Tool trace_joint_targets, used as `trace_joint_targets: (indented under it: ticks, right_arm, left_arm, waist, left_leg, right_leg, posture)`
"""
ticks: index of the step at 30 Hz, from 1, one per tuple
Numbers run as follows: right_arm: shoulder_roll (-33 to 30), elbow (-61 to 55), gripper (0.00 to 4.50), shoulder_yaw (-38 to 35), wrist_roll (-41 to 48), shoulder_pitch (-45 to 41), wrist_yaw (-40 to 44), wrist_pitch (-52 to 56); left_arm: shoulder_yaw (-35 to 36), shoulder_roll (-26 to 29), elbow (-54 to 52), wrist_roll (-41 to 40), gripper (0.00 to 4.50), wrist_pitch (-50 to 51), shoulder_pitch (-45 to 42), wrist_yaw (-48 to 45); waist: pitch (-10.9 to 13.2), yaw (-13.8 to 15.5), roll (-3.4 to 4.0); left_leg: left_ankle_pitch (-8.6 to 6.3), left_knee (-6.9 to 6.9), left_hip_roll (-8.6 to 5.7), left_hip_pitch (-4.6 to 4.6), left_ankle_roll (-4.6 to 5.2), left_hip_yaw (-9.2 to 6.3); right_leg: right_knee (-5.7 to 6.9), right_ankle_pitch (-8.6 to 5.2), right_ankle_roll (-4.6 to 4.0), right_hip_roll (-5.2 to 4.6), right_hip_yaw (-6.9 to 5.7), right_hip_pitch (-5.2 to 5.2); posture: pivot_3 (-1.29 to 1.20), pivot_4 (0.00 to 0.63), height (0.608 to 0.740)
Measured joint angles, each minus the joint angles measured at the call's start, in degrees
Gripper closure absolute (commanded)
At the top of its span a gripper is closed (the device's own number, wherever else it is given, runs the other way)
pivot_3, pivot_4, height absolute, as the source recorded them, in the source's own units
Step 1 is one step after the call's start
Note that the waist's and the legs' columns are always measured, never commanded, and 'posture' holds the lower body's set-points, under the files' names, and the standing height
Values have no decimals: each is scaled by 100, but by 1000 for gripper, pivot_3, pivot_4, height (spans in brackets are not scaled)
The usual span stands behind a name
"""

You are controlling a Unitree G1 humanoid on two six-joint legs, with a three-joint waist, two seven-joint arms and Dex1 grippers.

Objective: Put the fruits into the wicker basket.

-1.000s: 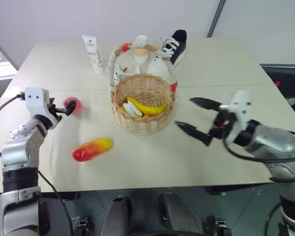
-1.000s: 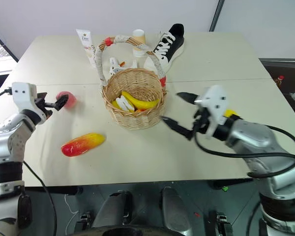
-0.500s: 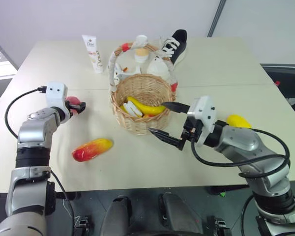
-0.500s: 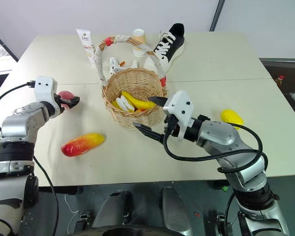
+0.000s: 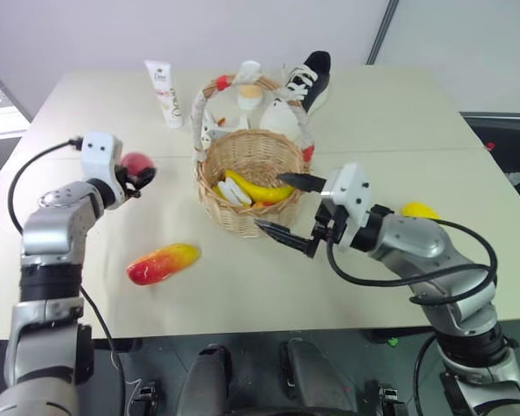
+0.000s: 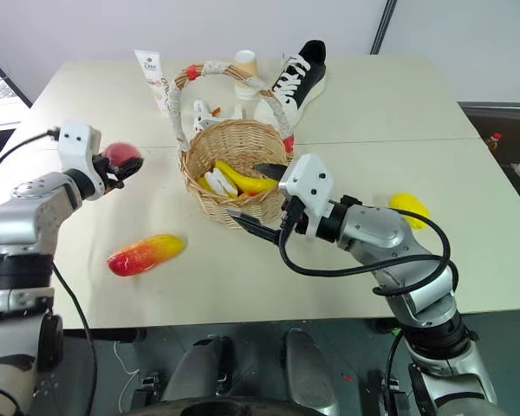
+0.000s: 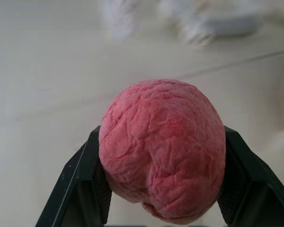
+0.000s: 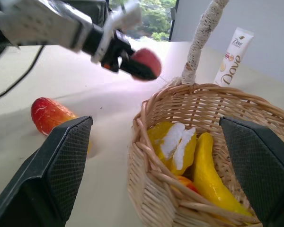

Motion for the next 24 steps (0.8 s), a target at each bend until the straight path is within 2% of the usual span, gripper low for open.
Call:
trace_joint_targets:
  ticks: [1,4,7,11,12,13,14,15,21,24]
  right_arm:
    - [-81,56,0,-35,-16,-47,51,-39]
    - [-121,165,0,-90,-61,-140,123,-77]
    - [-132,213,0,-120,-64,-195,167,-107]
    - [-110,224,0,-110,-67,-272,150,-111]
    - [-100,223,0,-110,-66,-273,130,-106]
    - [-94,218,0,-110,-66,-273,112,-100]
    - [-92,203,0,-110,-66,-273,73,-86]
    - [-91,194,0,-110,-66,-273,50,-76]
    - [-87,92,0,-109,-65,-268,-108,24]
    - [-121,53,0,-122,-68,-218,-98,27]
  left_arm:
    - [-69,48,-705,-351,2102,117,74,-345]
    - [-324,0,-1595,-859,2102,383,60,-698]
    - [-996,-330,-1630,-685,2102,497,-263,-546]
    - [-1893,-668,-1086,-61,2102,444,-864,-270]
    - [-2023,-750,-858,82,1215,399,-963,-247]
    - [-2079,-816,-703,154,896,389,-999,-244]
    - [-2097,-885,-553,202,199,382,-1012,-257]
    - [-2103,-898,-488,225,43,379,-1012,-272]
    - [-1744,-498,-596,-49,43,262,-956,-897]
    - [-1123,382,-830,-414,43,123,-534,-1655]
  waist:
    - [0,12,1]
    - [-1,26,3]
    - [0,29,1]
    - [0,1,1]
    - [0,-17,1]
    - [0,-31,1]
    - [0,-43,2]
    - [0,-47,2]
    - [1,-43,3]
    - [2,-73,4]
  left_leg:
    - [0,0,-2,3,0,1]
    - [0,1,-3,14,0,2]
    - [1,9,-12,15,1,1]
    - [0,8,-16,15,2,1]
    - [0,5,-16,15,2,1]
    - [0,4,-14,14,2,0]
    - [0,3,-11,11,2,1]
    - [0,3,-8,8,2,1]
    - [1,4,-6,5,2,4]
    - [0,-2,1,11,2,8]
  right_leg:
    - [0,0,0,-2,1,3]
    - [-1,0,0,1,2,13]
    - [0,0,0,18,1,18]
    - [0,0,2,22,2,18]
    - [0,-1,1,23,2,14]
    - [0,-1,1,26,2,12]
    - [0,-1,0,27,2,7]
    - [0,-1,0,27,3,2]
    - [2,-1,0,23,4,-1]
    - [3,-2,-2,27,7,-4]
  posture:
    - [0,150,740]
    - [0,150,740]
    - [0,150,740]
    - [0,150,740]
    - [0,150,740]
    - [0,150,740]
    - [0,150,740]
    - [0,150,740]
    - [0,150,740]
    - [0,150,740]
